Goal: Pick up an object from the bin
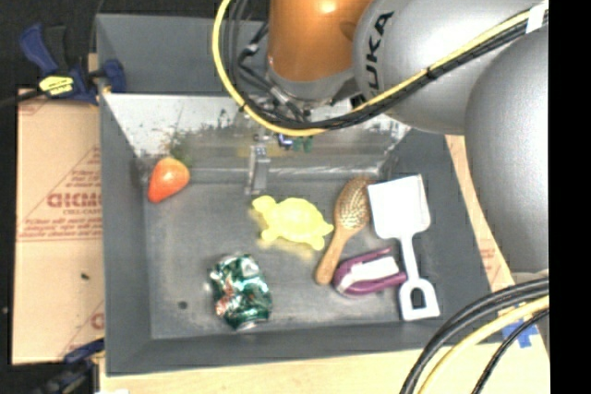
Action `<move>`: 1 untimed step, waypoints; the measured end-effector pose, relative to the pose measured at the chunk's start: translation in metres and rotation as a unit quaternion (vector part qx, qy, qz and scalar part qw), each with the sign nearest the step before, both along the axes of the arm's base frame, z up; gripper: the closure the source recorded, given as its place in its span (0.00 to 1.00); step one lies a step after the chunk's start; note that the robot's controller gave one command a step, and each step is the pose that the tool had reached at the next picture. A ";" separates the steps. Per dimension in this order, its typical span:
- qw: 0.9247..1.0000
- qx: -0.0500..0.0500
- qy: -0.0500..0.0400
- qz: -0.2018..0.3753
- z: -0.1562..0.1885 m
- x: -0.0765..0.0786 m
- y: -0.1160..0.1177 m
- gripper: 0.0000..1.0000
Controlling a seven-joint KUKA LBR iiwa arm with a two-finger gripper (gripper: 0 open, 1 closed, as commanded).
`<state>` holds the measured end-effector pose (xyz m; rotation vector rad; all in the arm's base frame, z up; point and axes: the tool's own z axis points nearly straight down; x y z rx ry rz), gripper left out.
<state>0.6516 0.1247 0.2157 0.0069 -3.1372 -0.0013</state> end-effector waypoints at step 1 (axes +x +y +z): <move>1.000 0.001 -0.004 -0.002 0.006 0.002 0.000 0.00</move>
Offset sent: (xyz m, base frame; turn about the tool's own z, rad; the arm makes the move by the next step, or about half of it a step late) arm -0.0409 -0.1019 -0.1457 -0.1280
